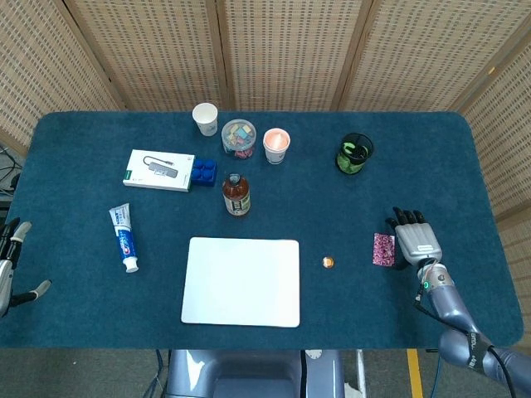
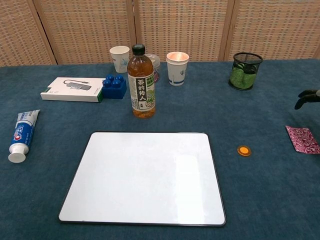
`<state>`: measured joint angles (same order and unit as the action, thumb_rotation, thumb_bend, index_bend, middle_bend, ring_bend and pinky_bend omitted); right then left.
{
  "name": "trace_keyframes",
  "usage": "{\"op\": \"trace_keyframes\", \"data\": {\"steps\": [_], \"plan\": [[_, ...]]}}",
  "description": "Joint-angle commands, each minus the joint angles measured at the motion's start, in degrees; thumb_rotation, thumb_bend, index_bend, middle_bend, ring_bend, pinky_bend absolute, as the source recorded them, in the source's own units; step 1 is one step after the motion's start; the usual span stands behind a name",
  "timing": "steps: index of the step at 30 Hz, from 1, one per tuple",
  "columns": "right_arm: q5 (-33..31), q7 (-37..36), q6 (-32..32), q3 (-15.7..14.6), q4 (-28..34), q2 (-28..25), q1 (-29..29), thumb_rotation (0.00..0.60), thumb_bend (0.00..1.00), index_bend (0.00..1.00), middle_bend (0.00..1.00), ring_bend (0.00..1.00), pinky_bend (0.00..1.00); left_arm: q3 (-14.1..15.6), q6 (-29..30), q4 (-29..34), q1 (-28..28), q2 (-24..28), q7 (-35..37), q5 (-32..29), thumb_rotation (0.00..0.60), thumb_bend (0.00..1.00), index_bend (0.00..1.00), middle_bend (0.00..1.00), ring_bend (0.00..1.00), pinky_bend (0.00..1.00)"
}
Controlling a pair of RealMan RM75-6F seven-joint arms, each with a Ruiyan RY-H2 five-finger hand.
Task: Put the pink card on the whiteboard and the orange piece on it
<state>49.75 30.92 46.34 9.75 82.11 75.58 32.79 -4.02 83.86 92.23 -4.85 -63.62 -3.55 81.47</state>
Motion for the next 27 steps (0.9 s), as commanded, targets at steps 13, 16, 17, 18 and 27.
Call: {"op": "trace_keyframes", "data": {"steps": [13, 16, 17, 18, 27], "plan": [[-5.9, 3.7, 0.7, -3.0, -0.6, 2.0, 2.4, 0.600, 0.00, 0.16, 0.00, 0.00, 0.00, 0.2, -0.2, 0.1, -0.1, -0.1, -0.2, 0.0, 0.600, 0.00, 0.00, 0.00, 0.00, 0.00], [-6.0, 3.3, 0.8, -3.4, -1.3, 2.6, 2.6, 0.600, 0.00, 0.16, 0.00, 0.00, 0.00, 0.2, -0.3, 0.1, -0.2, -0.1, -0.3, 0.0, 0.600, 0.00, 0.00, 0.00, 0.00, 0.00], [-6.0, 3.3, 0.8, -3.5, -1.6, 2.9, 2.7, 0.600, 0.00, 0.16, 0.00, 0.00, 0.00, 0.2, -0.4, 0.1, -0.2, -0.1, -0.3, 0.0, 0.600, 0.00, 0.00, 0.00, 0.00, 0.00], [-6.1, 3.3, 0.8, -3.6, -1.8, 3.0, 2.7, 0.600, 0.00, 0.16, 0.00, 0.00, 0.00, 0.2, -0.4, 0.1, -0.2, -0.1, -0.3, 0.0, 0.600, 0.00, 0.00, 0.00, 0.00, 0.00], [-7.2, 3.3, 0.6, -3.9, -3.5, 4.6, 3.9, 0.600, 0.00, 0.16, 0.00, 0.00, 0.00, 0.1, -0.5, -0.1, -0.3, -0.2, -0.3, -0.3, 0.600, 0.00, 0.00, 0.00, 0.00, 0.00]]}}
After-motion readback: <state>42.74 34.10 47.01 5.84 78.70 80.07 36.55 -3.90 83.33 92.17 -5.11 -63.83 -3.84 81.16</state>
